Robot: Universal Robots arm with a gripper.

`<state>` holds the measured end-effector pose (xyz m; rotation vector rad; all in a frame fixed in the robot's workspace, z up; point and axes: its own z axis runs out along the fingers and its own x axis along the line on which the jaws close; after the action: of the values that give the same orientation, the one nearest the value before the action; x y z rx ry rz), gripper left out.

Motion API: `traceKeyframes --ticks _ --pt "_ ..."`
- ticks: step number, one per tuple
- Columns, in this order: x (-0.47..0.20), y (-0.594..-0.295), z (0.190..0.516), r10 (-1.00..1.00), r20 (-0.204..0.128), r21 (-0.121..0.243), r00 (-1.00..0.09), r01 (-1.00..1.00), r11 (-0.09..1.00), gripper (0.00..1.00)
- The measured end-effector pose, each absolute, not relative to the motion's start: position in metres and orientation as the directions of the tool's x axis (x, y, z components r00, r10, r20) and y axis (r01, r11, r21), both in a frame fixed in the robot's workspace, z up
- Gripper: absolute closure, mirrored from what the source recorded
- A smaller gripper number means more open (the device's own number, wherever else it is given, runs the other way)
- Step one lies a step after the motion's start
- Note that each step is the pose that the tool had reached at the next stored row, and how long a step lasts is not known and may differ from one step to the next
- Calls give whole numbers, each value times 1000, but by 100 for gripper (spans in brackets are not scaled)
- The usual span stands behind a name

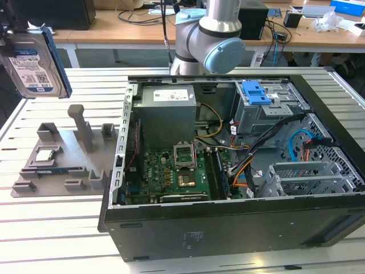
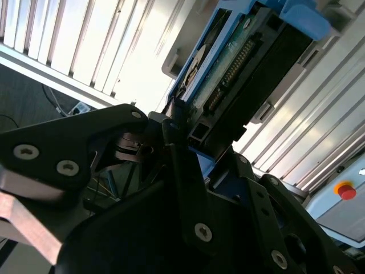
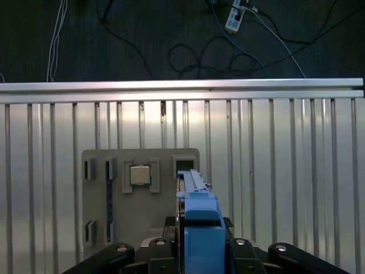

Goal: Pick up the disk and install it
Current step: 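Pick up the disk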

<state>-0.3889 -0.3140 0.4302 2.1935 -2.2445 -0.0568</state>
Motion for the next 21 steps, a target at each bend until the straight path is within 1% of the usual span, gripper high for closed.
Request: traceKeyframes --ticks 14,21 --pt "-389 -314 458 -999 -23 28 -23 -999 23 63" --pt "-389 -314 480 -999 -23 28 -23 -999 23 63"
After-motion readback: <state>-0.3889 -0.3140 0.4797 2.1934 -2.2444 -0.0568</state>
